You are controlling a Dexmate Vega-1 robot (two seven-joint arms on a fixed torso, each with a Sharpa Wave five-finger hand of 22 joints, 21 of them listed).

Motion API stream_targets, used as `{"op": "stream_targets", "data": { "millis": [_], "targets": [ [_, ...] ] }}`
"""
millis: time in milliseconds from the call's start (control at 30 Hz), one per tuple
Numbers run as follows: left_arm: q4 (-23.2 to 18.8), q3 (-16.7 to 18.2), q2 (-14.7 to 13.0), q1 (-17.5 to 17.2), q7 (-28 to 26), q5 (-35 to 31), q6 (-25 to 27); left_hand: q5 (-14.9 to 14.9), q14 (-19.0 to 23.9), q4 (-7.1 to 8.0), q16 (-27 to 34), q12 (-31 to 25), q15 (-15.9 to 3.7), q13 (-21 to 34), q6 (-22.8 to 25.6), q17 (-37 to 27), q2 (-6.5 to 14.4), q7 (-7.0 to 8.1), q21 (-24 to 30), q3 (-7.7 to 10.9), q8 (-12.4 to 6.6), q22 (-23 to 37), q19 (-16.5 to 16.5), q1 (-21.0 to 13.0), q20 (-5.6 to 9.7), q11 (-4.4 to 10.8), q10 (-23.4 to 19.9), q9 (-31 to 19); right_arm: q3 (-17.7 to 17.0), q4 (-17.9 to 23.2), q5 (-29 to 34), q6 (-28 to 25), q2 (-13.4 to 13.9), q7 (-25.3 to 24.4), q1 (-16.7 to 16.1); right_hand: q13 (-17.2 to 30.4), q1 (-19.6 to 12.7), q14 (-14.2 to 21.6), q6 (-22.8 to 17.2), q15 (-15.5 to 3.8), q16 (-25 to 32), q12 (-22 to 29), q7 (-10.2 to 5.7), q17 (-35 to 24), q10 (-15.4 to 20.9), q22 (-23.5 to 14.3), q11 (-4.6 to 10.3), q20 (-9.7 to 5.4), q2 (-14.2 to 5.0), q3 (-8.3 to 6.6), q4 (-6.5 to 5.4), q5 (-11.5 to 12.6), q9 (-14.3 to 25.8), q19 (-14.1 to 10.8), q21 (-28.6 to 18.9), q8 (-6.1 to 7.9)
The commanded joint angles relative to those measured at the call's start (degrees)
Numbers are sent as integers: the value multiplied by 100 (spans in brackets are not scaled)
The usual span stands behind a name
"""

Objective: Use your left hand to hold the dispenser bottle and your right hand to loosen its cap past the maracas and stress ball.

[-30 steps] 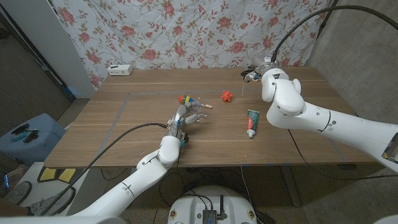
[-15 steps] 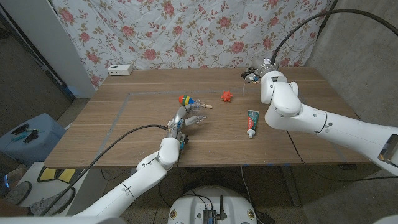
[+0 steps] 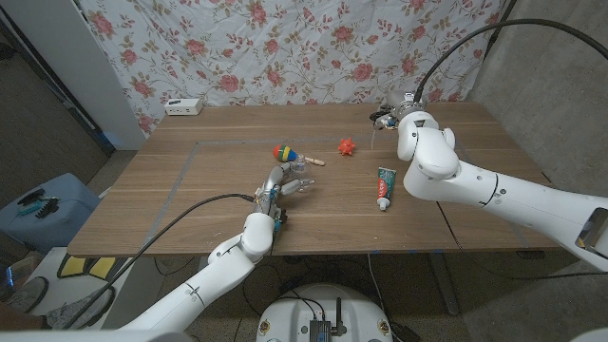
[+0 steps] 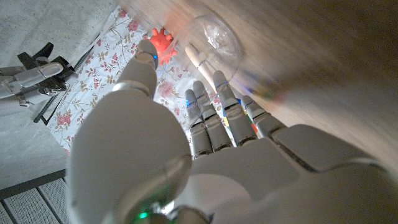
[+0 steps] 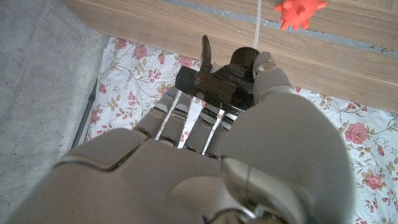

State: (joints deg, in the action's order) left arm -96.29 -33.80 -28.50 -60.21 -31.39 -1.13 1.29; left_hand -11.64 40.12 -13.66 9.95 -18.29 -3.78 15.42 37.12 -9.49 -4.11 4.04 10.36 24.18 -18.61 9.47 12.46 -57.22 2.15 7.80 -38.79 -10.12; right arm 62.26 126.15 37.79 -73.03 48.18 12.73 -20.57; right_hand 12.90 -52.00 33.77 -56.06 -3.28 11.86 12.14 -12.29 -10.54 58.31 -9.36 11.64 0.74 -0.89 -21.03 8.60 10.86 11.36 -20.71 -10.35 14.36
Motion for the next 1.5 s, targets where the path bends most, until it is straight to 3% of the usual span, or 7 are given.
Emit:
{"op": "stream_targets", "data": {
  "millis": [33,300,500,1033,1500],
  "targets": [
    [56,-12,-19,-26,-1,-4,-108,33,-159,442,1,119,-636,-50,-22,-18,470,120,25,359,89,19,-42,356,120,1,119,-19,64,114,-197,-155,72,-162,14,26,2,66,-62,-880,-6,15,-5,-28,15,5,9,-4,-14,-43,13,19,29,-62,-10,31],
    [-4,9,-52,-82,29,31,-93,141,-600,466,12,439,-542,-235,-346,-23,324,287,22,95,445,19,-114,418,78,-38,491,-35,110,184,-382,-204,133,-315,48,27,-4,70,-69,-884,-7,13,-15,-30,10,5,14,-5,-12,-46,18,18,30,-69,-10,29],
    [-91,27,-100,-119,74,57,-23,166,-872,476,3,583,-482,-310,-672,-16,150,262,10,-90,683,19,-204,481,19,-88,684,-40,133,216,-525,-246,153,-449,59,29,0,73,-74,-880,-12,16,-12,-28,19,5,16,1,-10,-52,17,19,31,-69,-8,27],
    [-247,56,-190,-166,205,166,97,68,-1410,593,-7,740,-272,-378,-1104,-22,-108,43,5,-453,845,23,-384,805,-109,-245,1157,-47,139,249,-902,-262,219,-848,38,31,-2,78,-78,-881,-3,12,-12,-41,12,5,14,14,-17,-42,17,13,33,-72,-4,18],
    [-406,79,-267,-200,226,170,262,39,-1500,598,-1,734,-255,-386,-1169,-21,-119,43,4,-503,838,24,-427,827,-132,-256,1212,-45,136,165,-1170,-193,236,-1114,27,33,-4,96,-84,-883,-8,14,-10,-36,19,5,9,13,-19,-55,19,15,34,-96,-8,12]
  ]
}}
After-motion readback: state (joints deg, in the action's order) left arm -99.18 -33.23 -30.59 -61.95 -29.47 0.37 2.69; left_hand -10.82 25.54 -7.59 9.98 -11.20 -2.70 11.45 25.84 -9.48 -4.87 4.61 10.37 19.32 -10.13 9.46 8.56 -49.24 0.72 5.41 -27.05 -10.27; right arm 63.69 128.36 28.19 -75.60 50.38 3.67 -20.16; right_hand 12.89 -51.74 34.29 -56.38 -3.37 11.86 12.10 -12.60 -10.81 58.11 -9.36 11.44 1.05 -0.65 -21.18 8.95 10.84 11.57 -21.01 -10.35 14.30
